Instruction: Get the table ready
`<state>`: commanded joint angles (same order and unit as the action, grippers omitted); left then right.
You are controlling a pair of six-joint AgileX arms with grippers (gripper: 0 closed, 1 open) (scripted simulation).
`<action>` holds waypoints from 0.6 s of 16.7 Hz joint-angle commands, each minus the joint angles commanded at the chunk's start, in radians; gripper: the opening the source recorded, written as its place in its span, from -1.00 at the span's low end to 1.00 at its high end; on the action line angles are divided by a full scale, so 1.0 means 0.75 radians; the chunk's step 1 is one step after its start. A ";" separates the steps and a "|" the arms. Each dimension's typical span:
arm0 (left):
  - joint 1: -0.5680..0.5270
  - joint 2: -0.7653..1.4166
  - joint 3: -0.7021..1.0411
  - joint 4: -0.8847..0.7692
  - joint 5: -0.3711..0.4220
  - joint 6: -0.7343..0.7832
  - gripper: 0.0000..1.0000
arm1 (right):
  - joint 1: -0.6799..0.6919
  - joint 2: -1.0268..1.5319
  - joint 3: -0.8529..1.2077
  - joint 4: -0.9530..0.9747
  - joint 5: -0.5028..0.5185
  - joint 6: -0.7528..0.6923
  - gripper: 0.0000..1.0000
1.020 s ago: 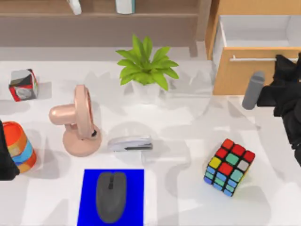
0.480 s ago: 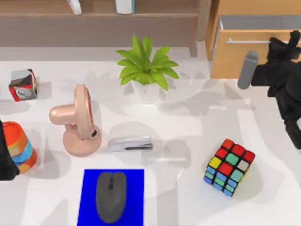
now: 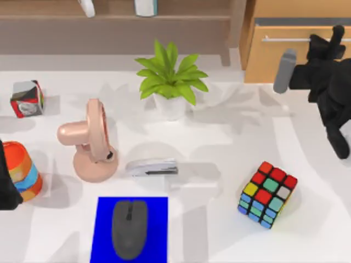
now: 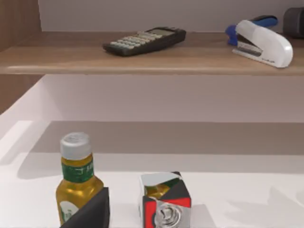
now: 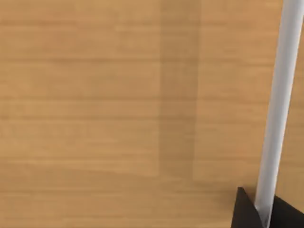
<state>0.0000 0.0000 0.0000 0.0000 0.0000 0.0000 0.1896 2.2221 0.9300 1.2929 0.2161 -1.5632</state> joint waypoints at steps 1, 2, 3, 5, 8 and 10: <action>0.000 0.000 0.000 0.000 0.000 0.000 1.00 | -0.004 0.022 0.061 -0.027 -0.008 0.003 -1.00; 0.000 0.000 0.000 0.000 0.000 0.000 1.00 | -0.011 0.043 0.119 -0.058 -0.014 0.009 -1.00; 0.000 0.000 0.000 0.000 0.000 0.000 1.00 | -0.019 0.065 0.168 -0.089 -0.017 0.013 -1.00; 0.000 0.000 0.000 0.000 0.000 0.000 1.00 | -0.030 0.100 0.224 -0.136 -0.024 0.016 -1.00; 0.000 0.000 0.000 0.000 0.000 0.000 1.00 | -0.031 0.106 0.232 -0.144 -0.025 0.016 -1.00; 0.000 0.000 0.000 0.000 0.000 0.000 1.00 | -0.031 0.106 0.232 -0.144 -0.025 0.016 -0.85</action>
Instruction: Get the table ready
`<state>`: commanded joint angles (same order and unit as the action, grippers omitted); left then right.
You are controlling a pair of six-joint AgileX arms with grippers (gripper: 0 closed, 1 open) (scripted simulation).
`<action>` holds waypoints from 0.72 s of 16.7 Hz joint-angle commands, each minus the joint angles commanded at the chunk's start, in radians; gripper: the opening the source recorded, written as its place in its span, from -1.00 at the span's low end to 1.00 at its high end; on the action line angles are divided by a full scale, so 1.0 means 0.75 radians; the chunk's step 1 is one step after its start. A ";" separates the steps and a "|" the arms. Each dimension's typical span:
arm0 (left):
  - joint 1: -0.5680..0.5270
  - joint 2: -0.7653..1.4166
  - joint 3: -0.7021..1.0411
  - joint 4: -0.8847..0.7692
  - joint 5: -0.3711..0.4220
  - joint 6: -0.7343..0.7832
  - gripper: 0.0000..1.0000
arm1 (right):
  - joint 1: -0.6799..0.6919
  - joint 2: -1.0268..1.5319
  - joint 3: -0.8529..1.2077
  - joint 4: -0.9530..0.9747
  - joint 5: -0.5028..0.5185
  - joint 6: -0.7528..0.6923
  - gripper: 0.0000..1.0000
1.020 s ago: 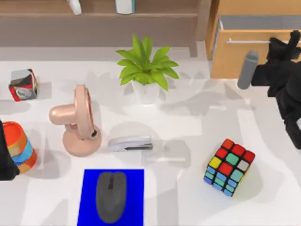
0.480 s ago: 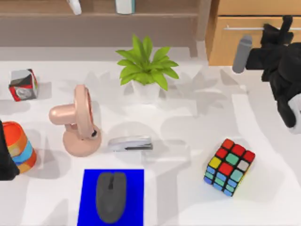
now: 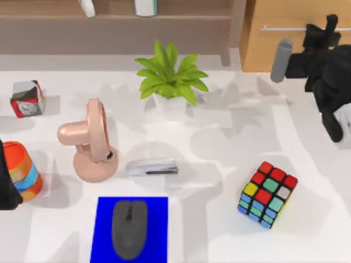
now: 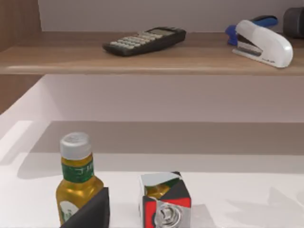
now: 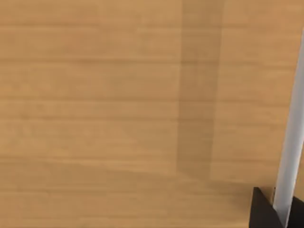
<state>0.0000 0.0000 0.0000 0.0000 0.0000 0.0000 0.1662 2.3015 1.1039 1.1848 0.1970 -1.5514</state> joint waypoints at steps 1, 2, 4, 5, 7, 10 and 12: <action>0.000 0.000 0.000 0.000 0.000 0.000 1.00 | 0.000 0.000 0.000 0.000 0.000 0.000 -0.70; 0.000 0.000 0.000 0.000 0.000 0.000 1.00 | 0.000 0.000 0.000 0.000 0.000 0.000 -0.55; 0.000 0.000 0.000 0.000 0.000 0.000 1.00 | 0.000 0.000 0.000 0.000 0.000 0.000 -0.25; 0.000 0.000 0.000 0.000 0.000 0.000 1.00 | 0.000 0.000 0.000 0.000 0.000 0.000 -0.10; 0.000 0.000 0.000 0.000 0.000 0.000 1.00 | 0.000 0.000 0.000 0.000 0.000 0.000 0.21; 0.000 0.000 0.000 0.000 0.000 0.000 1.00 | 0.000 0.000 0.000 0.000 0.000 0.000 0.66; 0.000 0.000 0.000 0.000 0.000 0.000 1.00 | 0.000 0.000 0.000 0.000 0.000 0.000 0.96</action>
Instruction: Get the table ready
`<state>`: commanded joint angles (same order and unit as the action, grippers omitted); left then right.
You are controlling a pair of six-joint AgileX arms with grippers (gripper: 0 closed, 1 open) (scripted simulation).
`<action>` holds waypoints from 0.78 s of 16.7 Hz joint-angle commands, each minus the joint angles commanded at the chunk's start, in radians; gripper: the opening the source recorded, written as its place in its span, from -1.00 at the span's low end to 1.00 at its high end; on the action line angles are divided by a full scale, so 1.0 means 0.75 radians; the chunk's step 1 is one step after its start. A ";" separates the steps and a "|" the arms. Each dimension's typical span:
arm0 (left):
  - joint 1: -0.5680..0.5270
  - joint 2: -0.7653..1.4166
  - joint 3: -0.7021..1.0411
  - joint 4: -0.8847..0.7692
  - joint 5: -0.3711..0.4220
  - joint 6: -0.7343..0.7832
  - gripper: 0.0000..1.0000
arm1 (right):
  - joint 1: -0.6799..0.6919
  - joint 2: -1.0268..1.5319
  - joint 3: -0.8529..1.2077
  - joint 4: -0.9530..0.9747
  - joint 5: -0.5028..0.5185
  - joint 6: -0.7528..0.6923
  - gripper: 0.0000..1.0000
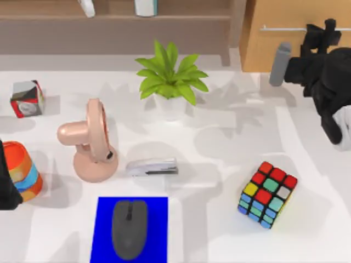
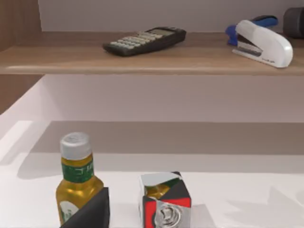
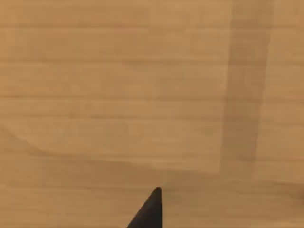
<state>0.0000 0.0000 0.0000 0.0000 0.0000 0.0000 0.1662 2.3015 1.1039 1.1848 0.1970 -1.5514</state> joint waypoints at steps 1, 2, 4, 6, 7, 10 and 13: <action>0.000 0.000 0.000 0.000 0.000 0.000 1.00 | 0.000 0.000 0.000 0.000 0.000 0.000 1.00; 0.000 0.000 0.000 0.000 0.000 0.000 1.00 | 0.000 0.000 0.000 0.000 0.000 0.000 1.00; 0.000 0.000 0.000 0.000 0.000 0.000 1.00 | 0.000 0.000 0.000 0.000 0.000 0.000 1.00; 0.000 0.000 0.000 0.000 0.000 0.000 1.00 | 0.000 0.000 0.000 0.000 0.000 0.000 1.00; 0.000 0.000 0.000 0.000 0.000 0.000 1.00 | 0.000 0.000 0.000 0.000 0.000 0.000 1.00; 0.000 0.000 0.000 0.000 0.000 0.000 1.00 | 0.014 0.008 -0.048 -0.012 0.002 0.012 1.00; 0.000 0.000 0.000 0.000 0.000 0.000 1.00 | 0.023 -0.025 -0.082 0.016 0.006 0.014 1.00</action>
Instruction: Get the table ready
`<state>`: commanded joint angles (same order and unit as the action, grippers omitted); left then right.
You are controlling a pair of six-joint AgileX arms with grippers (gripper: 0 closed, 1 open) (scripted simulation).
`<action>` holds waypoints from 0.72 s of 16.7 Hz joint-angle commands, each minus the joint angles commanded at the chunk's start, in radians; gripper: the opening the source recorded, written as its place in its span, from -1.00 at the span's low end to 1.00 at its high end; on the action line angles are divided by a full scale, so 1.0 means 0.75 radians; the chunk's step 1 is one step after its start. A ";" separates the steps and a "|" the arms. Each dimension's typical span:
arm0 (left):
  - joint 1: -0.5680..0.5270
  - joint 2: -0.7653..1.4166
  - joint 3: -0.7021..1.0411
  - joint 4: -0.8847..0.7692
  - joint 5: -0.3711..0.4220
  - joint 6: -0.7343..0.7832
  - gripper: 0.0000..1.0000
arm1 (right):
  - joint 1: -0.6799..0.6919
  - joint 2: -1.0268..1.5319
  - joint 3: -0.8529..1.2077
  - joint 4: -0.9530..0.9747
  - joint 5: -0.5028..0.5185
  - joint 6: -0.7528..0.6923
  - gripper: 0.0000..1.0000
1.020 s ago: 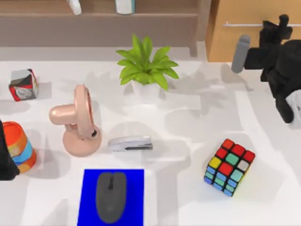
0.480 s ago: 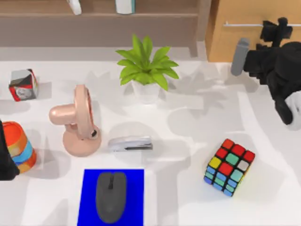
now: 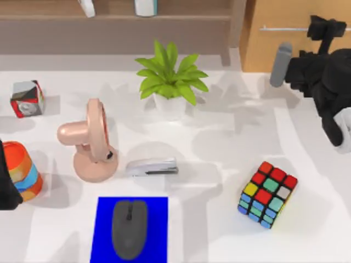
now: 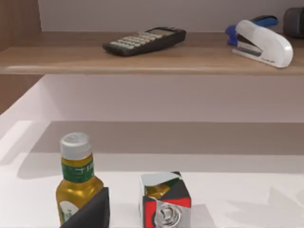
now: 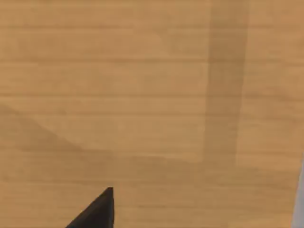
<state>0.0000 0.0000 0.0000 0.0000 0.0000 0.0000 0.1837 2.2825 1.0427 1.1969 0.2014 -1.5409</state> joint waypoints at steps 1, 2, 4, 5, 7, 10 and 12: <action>0.000 0.000 0.000 0.000 0.000 0.000 1.00 | 0.004 -0.012 -0.021 0.013 0.002 0.001 1.00; 0.000 0.000 0.000 0.000 0.000 0.000 1.00 | 0.008 -0.025 -0.045 0.027 0.005 0.002 1.00; 0.000 0.000 0.000 0.000 0.000 0.000 1.00 | 0.015 -0.048 -0.097 0.057 0.011 0.004 1.00; 0.000 0.000 0.000 0.000 0.000 0.000 1.00 | 0.017 -0.057 -0.123 0.071 0.014 0.004 1.00; 0.000 0.000 0.000 0.000 0.000 0.000 1.00 | 0.020 -0.070 -0.168 0.095 0.020 0.003 1.00; 0.000 0.000 0.000 0.000 0.000 0.000 1.00 | 0.020 -0.068 -0.211 0.111 0.024 0.001 1.00; 0.000 0.000 0.000 0.000 0.000 0.000 1.00 | 0.020 -0.067 -0.212 0.111 0.024 0.000 1.00</action>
<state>0.0000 0.0000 0.0000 0.0000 0.0000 0.0000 0.1986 2.2322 0.8839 1.2799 0.2194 -1.5405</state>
